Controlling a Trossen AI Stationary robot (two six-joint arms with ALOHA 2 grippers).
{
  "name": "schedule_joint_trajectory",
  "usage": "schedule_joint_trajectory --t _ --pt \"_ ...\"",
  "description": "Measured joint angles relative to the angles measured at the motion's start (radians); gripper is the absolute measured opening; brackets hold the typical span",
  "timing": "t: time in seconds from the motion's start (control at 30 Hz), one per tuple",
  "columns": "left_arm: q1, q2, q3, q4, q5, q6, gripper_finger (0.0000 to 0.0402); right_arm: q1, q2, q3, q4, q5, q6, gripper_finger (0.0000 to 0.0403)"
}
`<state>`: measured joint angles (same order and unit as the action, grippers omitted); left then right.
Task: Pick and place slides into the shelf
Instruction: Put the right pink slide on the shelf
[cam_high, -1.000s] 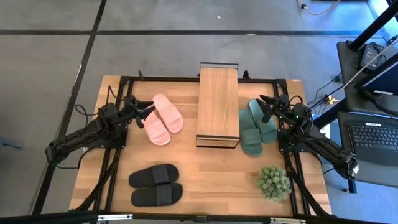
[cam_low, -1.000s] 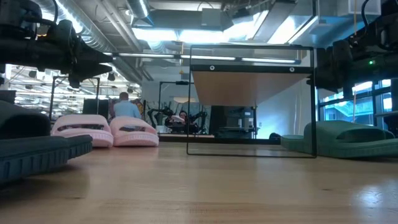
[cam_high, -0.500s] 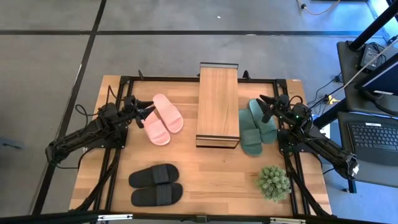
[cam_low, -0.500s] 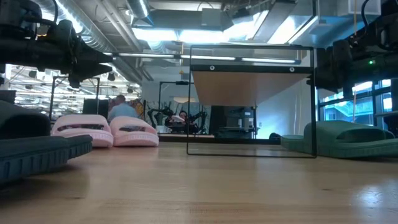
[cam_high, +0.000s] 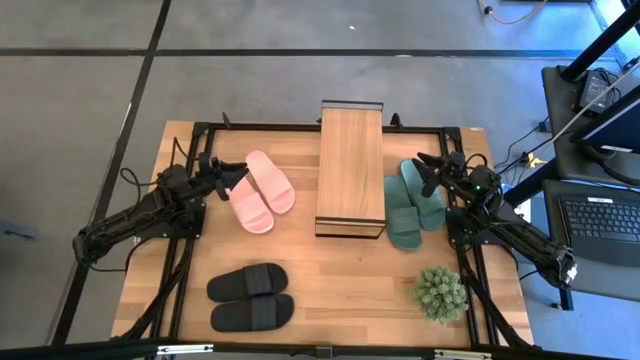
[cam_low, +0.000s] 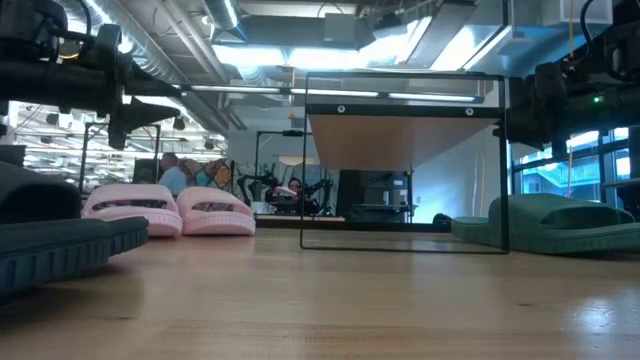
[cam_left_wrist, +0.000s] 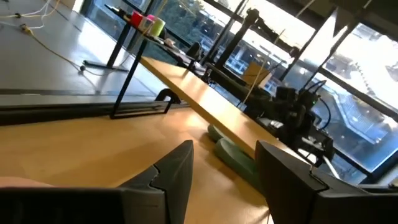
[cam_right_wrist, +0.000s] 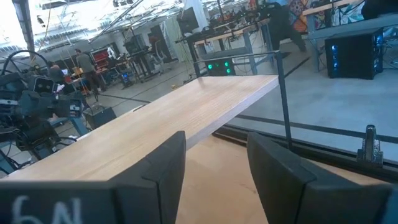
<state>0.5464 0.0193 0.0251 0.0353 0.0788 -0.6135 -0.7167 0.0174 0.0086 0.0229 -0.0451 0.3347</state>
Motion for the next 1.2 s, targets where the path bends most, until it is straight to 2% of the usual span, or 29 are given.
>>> schedule_joint_trajectory --t 0.13,0.27,0.53,0.7,0.83,1.0,1.2 --pt "0.012 0.067 0.042 0.0 0.077 -0.035 0.0165 0.0 0.0 0.0 0.001 0.016 0.0 0.0173" --pt "0.012 0.203 0.124 -0.009 0.117 -0.041 0.0165 0.0 0.0 0.0 0.001 0.043 0.001 0.0173" --pt "0.03 0.603 0.392 -0.178 0.126 0.045 0.0165 0.0 0.0 0.0 0.001 0.052 0.028 0.0173" --pt "0.096 0.87 0.592 -0.387 0.138 0.112 0.0165 0.0 0.0 0.0 0.001 0.052 0.054 0.0173" --pt "0.177 1.068 0.739 -0.53 0.27 0.2 0.0165 0.0 0.0 0.0 0.001 0.052 0.053 0.0173" --pt "0.27 1.259 0.856 -0.566 0.448 0.29 0.0165 0.0 0.0 0.0 0.0 0.052 0.031 0.0173" --pt "0.341 1.39 0.897 -0.733 0.481 0.386 0.0165 0.0 0.0 0.0 -0.003 0.052 0.02 0.0173"
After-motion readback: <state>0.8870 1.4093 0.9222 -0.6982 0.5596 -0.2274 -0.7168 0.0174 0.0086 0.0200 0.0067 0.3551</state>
